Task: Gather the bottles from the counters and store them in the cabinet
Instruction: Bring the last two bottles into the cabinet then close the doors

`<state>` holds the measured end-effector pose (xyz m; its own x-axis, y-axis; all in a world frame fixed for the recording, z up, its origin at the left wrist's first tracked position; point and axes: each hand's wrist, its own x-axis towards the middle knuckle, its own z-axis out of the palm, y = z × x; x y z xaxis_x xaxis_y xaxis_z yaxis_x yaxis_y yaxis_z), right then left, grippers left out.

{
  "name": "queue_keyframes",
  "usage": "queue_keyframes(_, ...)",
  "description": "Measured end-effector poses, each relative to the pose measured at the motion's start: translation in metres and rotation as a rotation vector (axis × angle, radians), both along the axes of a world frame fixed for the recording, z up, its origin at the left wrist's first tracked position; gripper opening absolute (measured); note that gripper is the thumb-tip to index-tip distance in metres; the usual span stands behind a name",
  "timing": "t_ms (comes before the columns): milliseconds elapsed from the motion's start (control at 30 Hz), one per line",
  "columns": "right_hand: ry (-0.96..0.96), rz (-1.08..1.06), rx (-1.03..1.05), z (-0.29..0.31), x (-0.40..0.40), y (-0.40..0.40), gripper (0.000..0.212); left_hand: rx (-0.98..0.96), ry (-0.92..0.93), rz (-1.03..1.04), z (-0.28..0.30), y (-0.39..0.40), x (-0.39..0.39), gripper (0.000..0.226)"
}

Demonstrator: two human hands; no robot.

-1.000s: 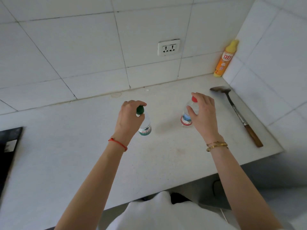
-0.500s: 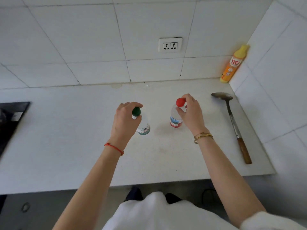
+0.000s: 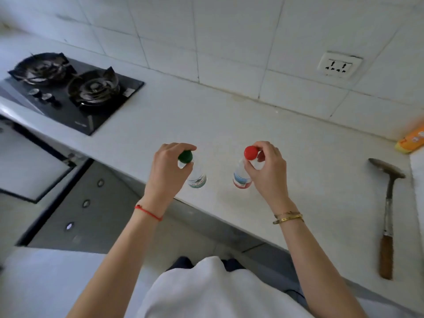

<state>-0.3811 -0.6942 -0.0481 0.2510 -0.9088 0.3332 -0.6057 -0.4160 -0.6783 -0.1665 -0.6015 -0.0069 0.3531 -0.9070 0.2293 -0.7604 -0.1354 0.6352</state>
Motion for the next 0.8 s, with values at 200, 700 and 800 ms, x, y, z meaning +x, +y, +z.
queue_keyframes(200, -0.021, 0.273, 0.014, 0.001, 0.081, 0.066, 0.033, 0.009, -0.013, 0.264, -0.001, 0.106, 0.049, 0.039)
queue_keyframes(700, -0.06, 0.726, 0.121, -0.017, 0.297, 0.31, 0.03, 0.052, 0.006, 0.686, -0.021, 0.424, 0.191, 0.033)
queue_keyframes(800, -0.067, 0.798, 0.139, -0.018, 0.338, 0.352, 0.029, 0.05, 0.01, 0.753, -0.022, 0.472, 0.22, 0.035)
